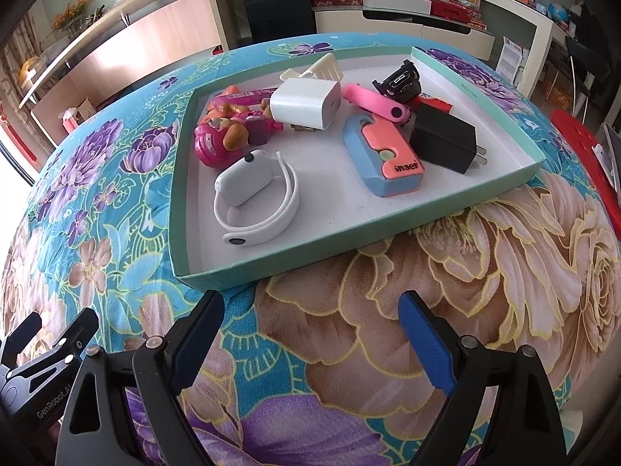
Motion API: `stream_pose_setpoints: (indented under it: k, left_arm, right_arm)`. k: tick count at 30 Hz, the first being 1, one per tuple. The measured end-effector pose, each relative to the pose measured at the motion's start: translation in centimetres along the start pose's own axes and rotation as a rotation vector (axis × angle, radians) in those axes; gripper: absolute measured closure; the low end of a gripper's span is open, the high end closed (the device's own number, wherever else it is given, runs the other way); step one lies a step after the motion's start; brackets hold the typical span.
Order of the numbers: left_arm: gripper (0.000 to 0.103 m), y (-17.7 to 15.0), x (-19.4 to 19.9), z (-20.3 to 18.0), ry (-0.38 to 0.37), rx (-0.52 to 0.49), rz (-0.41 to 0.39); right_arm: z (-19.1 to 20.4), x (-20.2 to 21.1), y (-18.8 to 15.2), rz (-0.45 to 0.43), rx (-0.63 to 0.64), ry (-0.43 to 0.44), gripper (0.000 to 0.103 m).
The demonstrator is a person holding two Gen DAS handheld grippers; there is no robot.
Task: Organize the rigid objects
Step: 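Withdraw both grippers away from the tray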
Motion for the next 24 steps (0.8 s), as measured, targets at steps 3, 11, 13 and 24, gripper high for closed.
stream_pose_setpoints:
  k: [3,11,13,24]
  left_arm:
    - [0.0,-0.05,0.02,-0.1,0.0,-0.004,0.001]
    - [0.0,-0.06,-0.04,-0.09,-0.004,-0.005,0.003]
    - [0.0,-0.08,-0.04,-0.1,-0.003,-0.005,0.004]
    - [0.0,0.03,0.14,-0.34,-0.018,-0.013,-0.007]
  right_arm:
    - [0.09,-0.1,0.01,0.004,0.005,-0.005,0.012]
    - [0.32,-0.14,-0.12,0.006,0.018,-0.013,0.012]
    - [0.3,-0.13,-0.12,0.006,0.019,-0.014,0.012]
    - [0.26,-0.09,-0.12,0.006,0.019,-0.015,0.012]
Point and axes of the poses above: each gripper's, at about its wrist camera, not at the fingertips, and x roughly against the way its jaws point, z to its left, y to its top, the point moved 4 cm from there along -x, roughly the way its jaws point, and after that the axes turned 9 degrees about -z, right-handed, at the moved point
